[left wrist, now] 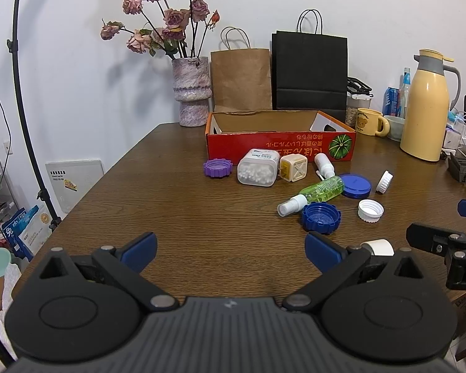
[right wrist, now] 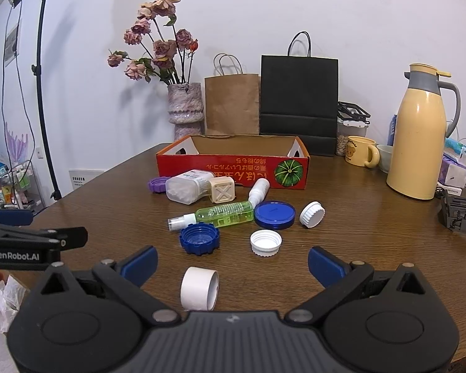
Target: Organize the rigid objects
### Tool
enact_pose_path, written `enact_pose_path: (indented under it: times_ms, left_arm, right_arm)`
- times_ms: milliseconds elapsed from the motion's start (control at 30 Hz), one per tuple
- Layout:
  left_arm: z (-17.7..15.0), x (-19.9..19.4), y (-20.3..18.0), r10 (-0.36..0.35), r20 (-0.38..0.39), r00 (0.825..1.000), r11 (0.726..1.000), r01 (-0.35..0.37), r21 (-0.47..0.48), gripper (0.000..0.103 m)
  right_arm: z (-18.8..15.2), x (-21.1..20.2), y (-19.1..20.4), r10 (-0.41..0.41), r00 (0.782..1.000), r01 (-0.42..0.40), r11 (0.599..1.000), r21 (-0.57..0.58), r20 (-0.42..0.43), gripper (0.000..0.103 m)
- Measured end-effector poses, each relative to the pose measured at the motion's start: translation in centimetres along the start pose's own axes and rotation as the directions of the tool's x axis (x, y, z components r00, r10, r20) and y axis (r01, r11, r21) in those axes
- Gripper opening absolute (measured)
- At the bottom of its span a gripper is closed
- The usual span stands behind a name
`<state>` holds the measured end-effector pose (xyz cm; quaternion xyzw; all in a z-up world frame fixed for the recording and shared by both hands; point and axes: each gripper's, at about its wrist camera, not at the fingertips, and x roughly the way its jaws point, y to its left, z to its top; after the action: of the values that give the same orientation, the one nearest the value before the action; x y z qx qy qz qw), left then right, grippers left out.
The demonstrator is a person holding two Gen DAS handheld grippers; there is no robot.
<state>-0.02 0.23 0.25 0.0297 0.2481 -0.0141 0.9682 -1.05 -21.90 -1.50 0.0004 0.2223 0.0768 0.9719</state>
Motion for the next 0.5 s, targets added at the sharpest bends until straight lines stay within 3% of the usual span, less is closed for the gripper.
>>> enact_pose_path:
  times_ms: [500]
  left_arm:
    - [0.11, -0.5, -0.01, 0.0, 0.007, 1.0, 1.0, 0.0, 0.0, 0.103]
  right_arm:
    - [0.12, 0.03, 0.16, 0.0, 1.0, 0.0, 1.0, -0.002, 0.0, 0.103]
